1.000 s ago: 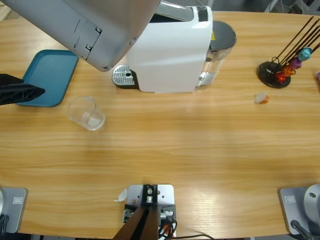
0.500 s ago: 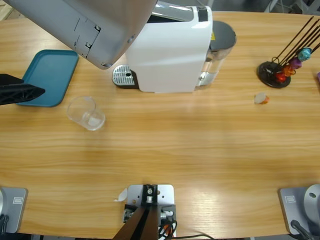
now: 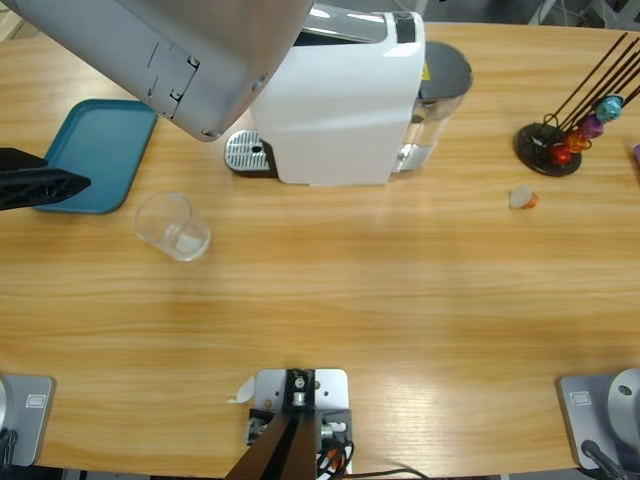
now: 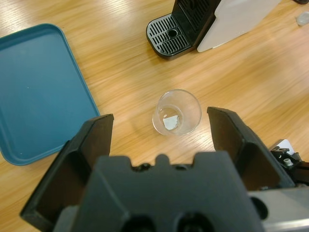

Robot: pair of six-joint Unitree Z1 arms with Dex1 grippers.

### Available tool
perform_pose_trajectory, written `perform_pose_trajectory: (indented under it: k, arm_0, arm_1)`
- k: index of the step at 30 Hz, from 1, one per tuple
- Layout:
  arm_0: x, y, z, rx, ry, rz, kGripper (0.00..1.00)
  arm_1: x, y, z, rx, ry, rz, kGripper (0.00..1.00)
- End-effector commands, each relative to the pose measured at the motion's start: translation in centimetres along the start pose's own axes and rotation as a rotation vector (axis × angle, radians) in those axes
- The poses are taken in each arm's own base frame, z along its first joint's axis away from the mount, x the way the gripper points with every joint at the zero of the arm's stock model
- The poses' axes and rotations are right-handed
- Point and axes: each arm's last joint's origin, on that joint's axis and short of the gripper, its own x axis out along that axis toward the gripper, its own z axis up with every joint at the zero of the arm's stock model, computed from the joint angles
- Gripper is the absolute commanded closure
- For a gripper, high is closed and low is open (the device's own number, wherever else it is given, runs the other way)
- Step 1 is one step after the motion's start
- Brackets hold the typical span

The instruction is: Pour coffee

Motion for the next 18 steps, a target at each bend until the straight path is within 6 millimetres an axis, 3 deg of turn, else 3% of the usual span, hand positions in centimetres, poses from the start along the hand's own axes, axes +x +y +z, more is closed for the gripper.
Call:
perform_pose_trajectory:
  k: [1, 18]
  arm_0:
    - [1.1, 0.0, -0.8, 0.014, 0.052, -0.010, 0.170]
    - [1.1, -0.2, -0.9, 0.025, 0.056, -0.016, 0.170]
  arm_1:
    - [7.2, 8.6, -8.4, -0.220, 0.220, 0.028, 1.000]
    - [7.3, 10.0, -10.3, -0.190, 0.256, 0.042, 1.000]
